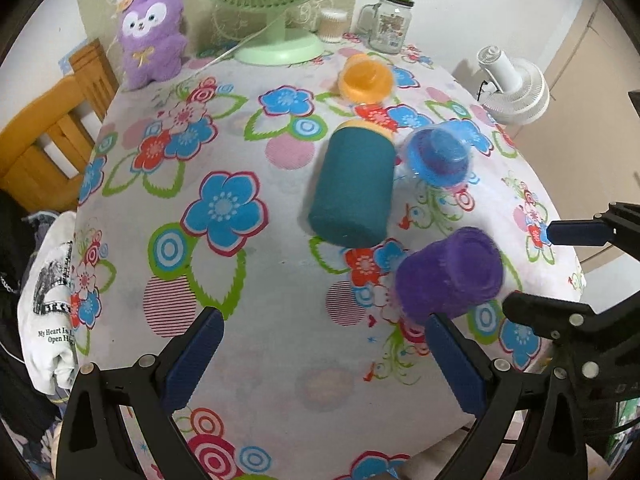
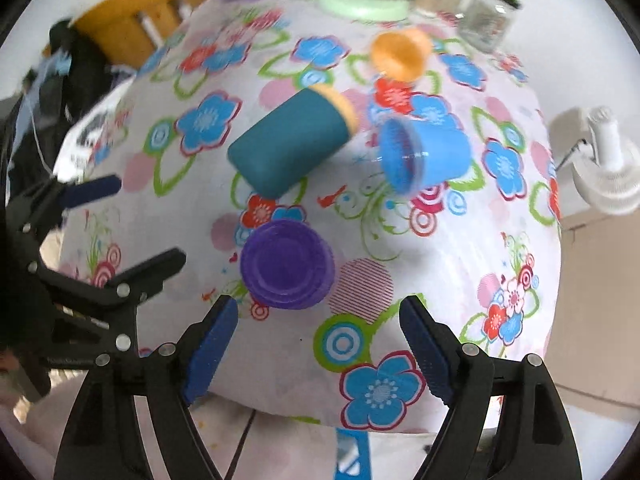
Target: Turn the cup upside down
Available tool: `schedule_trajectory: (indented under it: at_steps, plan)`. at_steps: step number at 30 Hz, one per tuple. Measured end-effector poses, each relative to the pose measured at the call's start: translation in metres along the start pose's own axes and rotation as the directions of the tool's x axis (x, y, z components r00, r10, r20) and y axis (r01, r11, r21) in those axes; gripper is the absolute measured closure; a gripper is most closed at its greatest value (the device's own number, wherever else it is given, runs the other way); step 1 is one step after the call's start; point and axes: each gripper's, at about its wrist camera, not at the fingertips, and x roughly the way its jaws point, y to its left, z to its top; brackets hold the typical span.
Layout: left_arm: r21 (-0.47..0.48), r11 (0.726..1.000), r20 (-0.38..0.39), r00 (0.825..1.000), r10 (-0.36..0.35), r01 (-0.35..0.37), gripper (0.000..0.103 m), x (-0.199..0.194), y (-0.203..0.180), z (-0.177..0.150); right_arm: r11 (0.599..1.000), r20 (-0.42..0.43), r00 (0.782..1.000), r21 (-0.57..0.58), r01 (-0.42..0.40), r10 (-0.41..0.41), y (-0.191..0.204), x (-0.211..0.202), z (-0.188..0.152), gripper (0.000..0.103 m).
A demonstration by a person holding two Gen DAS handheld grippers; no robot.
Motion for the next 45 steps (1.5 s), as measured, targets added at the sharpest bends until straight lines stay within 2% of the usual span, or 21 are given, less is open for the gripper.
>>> schedule_trajectory:
  at_steps: [9,13,18,28,45]
  plan:
    - [-0.095,0.991,0.029,0.995,0.098,-0.095,0.001,-0.028,-0.029,-0.003,0.997,0.155,0.988,0.078,-0.021,0.009,-0.036,-0.025,-0.032,0.018]
    - [-0.149,0.981,0.039,0.991,0.129,-0.122,0.001,-0.039,-0.038,-0.009,0.995,0.183,0.983,0.097,-0.033,0.015,-0.044,-0.032,-0.041,0.018]
    - [-0.158,0.978,0.068,0.986,0.151,-0.138,0.001,-0.052,-0.051,-0.016,0.993,0.218,0.976,0.114,-0.041,0.015,-0.052,-0.042,-0.055,0.018]
    - [-0.141,0.98,0.126,0.979,0.158,-0.141,0.001,-0.066,-0.07,-0.018,0.98,0.265,0.964,0.195,-0.023,-0.03,-0.066,-0.057,-0.075,0.018]
    - [-0.185,0.973,0.206,0.963,0.175,-0.138,0.0,-0.086,-0.071,-0.022,0.982,0.364,0.926,0.185,0.035,-0.102,-0.057,-0.082,-0.076,0.018]
